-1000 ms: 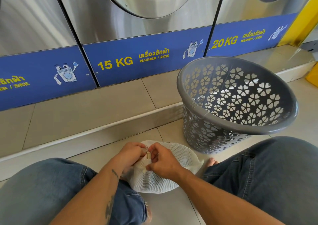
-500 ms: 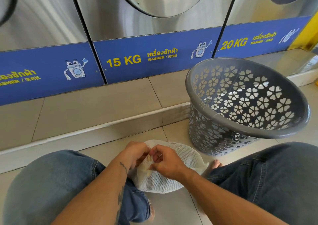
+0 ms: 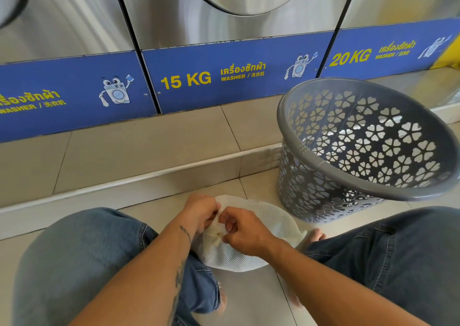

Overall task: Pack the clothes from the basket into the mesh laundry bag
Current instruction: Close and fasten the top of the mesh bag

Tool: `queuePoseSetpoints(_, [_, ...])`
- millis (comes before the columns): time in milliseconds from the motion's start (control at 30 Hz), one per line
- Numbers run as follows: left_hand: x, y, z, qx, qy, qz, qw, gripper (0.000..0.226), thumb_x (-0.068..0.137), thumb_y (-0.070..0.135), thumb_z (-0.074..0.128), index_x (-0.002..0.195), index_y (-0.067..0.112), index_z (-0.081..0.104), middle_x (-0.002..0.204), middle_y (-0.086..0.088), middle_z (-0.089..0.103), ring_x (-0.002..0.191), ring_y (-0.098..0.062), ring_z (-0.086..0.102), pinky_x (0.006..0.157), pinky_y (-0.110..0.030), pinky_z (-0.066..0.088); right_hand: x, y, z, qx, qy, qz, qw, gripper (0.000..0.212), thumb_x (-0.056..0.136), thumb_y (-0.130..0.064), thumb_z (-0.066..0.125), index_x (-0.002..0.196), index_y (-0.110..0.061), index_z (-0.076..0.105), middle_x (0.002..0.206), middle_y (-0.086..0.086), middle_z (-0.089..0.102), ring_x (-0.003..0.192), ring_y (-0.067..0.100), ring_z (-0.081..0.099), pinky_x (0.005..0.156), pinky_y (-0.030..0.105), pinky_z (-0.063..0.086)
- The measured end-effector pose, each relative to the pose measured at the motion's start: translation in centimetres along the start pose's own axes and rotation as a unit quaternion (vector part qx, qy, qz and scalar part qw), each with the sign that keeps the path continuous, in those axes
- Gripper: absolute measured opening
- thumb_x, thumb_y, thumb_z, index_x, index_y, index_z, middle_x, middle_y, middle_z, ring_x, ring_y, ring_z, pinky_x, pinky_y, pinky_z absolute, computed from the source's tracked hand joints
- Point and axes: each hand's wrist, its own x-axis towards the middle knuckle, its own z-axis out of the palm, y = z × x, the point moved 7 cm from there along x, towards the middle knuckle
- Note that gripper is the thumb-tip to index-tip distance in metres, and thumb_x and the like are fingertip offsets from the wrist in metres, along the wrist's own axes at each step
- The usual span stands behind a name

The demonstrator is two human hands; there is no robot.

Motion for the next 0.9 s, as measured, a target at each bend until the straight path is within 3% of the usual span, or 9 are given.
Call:
queuePoseSetpoints(233, [0.2,0.6,0.3,-0.03,0.005,0.025,0.999,0.015,0.086,-0.003,0.062,0.076,0.008,0.062,0.075,-0.016,0.062,0.065,-0.025,0.06,0.069,-0.035,0.054,0.2,0.3,-0.7,0.075,0.006,0.014,0.997,0.028,0.075,-0.004,0.076,0.095,-0.02,0.063,0.082,0.001,0.068,0.074,0.018,0.063,0.074,0.044,0.058])
queuePoseSetpoints(333, [0.4,1.1,0.2,-0.039,0.028,0.051,0.998,0.012,0.086,0.001,0.063,0.092,0.011,0.064,0.085,-0.014,0.066,0.072,-0.026,0.061,0.072,-0.036,0.056,-0.1,0.8,-0.6,0.127,0.019,0.05,0.99,0.034,0.075,-0.007,0.077,0.096,-0.023,0.056,0.075,0.003,0.065,0.067,0.013,0.058,0.071,0.046,0.057])
queuePoseSetpoints(433, [0.3,1.4,0.3,-0.031,0.03,0.07,0.997,0.014,0.086,0.002,0.061,0.09,0.014,0.067,0.093,-0.014,0.069,0.076,-0.025,0.063,0.076,-0.039,0.058,-0.1,1.5,0.3,0.151,0.026,0.075,0.985,0.034,0.081,-0.012,0.073,0.1,-0.029,0.049,0.071,0.01,0.066,0.064,0.018,0.059,0.062,0.049,0.059])
queuePoseSetpoints(567, [0.2,1.8,0.8,-0.002,0.017,0.095,0.995,0.023,0.087,0.001,0.058,0.081,0.014,0.075,0.087,-0.009,0.071,0.075,-0.022,0.062,0.08,-0.04,0.058,-0.1,1.6,1.2,0.216,0.044,0.122,0.968,0.032,0.088,-0.009,0.069,0.106,-0.02,0.046,0.078,0.011,0.071,0.068,0.024,0.069,0.054,0.036,0.061])
queuePoseSetpoints(667, [0.3,1.8,0.9,0.01,0.02,0.099,0.995,0.022,0.085,0.005,0.061,0.076,0.016,0.078,0.088,-0.004,0.074,0.084,-0.024,0.067,0.087,-0.043,0.058,0.2,1.7,1.5,0.254,0.073,0.158,0.952,0.031,0.086,-0.008,0.07,0.105,-0.019,0.049,0.089,0.015,0.073,0.071,0.029,0.072,0.057,0.037,0.06])
queuePoseSetpoints(767, [0.2,1.7,1.3,0.02,-0.008,0.086,0.996,0.014,0.078,0.01,0.068,0.071,0.018,0.078,0.085,-0.005,0.076,0.092,-0.029,0.07,0.089,-0.047,0.057,0.4,2.0,1.7,0.287,0.11,0.185,0.933,0.03,0.081,-0.002,0.064,0.103,-0.018,0.05,0.087,0.017,0.071,0.063,0.025,0.067,0.06,0.042,0.058])
queuePoseSetpoints(900, [0.2,2.0,1.5,0.05,-0.017,0.103,0.993,0.014,0.073,0.006,0.073,0.08,0.018,0.075,0.088,-0.004,0.075,0.089,-0.024,0.071,0.088,-0.045,0.058,0.6,2.1,1.7,0.314,0.12,0.177,0.925,0.031,0.082,0.001,0.059,0.104,-0.019,0.049,0.088,0.012,0.065,0.066,0.021,0.059,0.055,0.033,0.05])
